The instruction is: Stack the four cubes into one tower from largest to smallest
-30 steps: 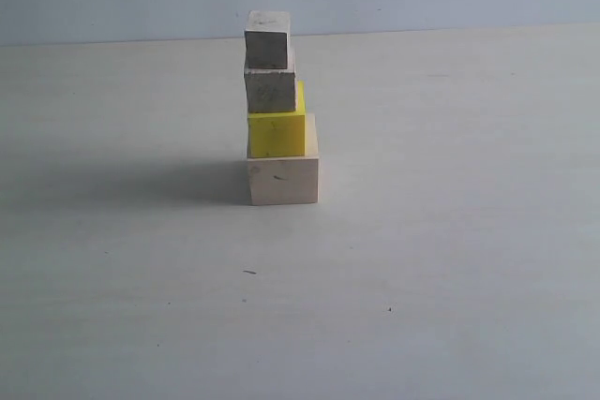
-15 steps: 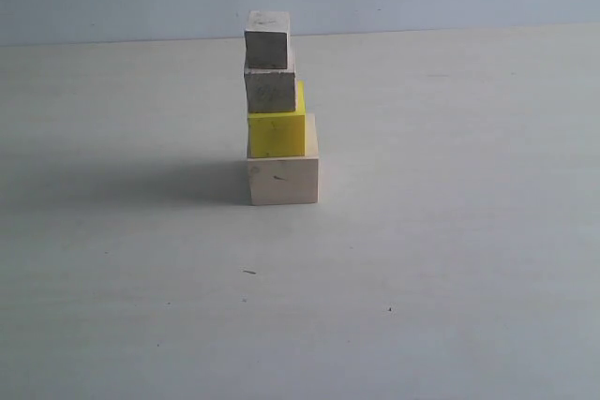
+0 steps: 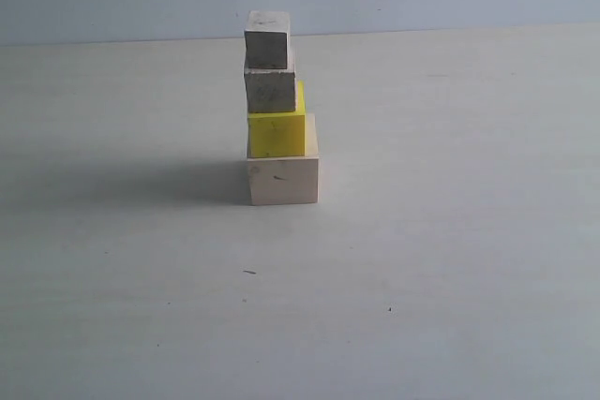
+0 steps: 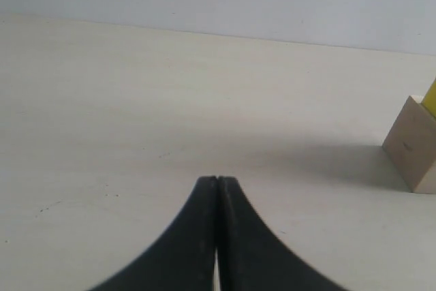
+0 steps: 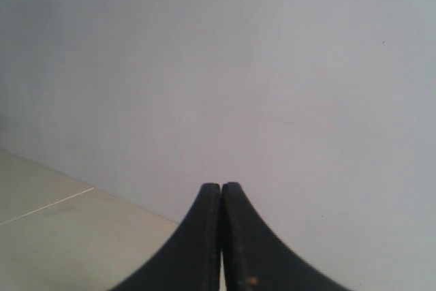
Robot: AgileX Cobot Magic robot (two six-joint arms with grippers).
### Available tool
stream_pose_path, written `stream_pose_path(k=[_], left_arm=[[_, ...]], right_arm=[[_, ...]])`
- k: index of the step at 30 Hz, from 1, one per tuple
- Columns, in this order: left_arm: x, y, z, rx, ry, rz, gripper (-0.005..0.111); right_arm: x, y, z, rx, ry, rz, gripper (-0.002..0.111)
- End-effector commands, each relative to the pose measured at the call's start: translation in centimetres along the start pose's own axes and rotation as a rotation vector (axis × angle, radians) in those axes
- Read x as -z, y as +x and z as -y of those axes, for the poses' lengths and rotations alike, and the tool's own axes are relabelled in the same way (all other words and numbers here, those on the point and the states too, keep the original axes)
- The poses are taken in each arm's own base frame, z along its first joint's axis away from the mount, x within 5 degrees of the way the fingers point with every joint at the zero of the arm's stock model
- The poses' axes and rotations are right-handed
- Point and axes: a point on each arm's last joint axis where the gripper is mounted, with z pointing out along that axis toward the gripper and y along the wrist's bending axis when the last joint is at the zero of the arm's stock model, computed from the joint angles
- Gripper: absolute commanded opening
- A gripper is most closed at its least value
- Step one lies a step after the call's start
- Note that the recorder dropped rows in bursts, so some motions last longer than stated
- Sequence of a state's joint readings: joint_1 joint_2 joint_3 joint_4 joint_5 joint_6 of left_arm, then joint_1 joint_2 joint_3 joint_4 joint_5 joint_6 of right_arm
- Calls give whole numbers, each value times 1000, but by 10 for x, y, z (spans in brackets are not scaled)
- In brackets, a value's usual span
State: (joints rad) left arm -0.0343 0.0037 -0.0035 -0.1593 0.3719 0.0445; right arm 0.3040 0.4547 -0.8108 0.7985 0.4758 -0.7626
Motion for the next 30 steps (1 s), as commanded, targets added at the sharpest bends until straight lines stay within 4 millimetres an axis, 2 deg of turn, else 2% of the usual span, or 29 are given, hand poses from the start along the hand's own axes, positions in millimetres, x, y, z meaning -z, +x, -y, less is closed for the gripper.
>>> stream_pose_path(k=[1, 6, 13, 16, 23, 28, 30], left_arm=[[0, 0, 0, -8, 6, 8, 0], [0, 0, 0, -8, 6, 8, 0], [0, 0, 0, -8, 6, 8, 0], [0, 0, 0, -8, 6, 8, 0], [0, 0, 0, -8, 6, 8, 0], [0, 0, 0, -8, 6, 8, 0], [0, 0, 0, -8, 6, 8, 0]], right_arm=[[0, 7, 5, 23, 68, -51, 0], [1, 35, 22, -62, 274, -139, 0], [11, 95, 34, -92, 472, -202, 0], [17, 123, 33, -96, 501, -196, 0], [35, 173, 23, -89, 517, -124, 0], [37, 175, 22, -77, 513, -123, 0], [37, 182, 21, -74, 510, -169, 0]])
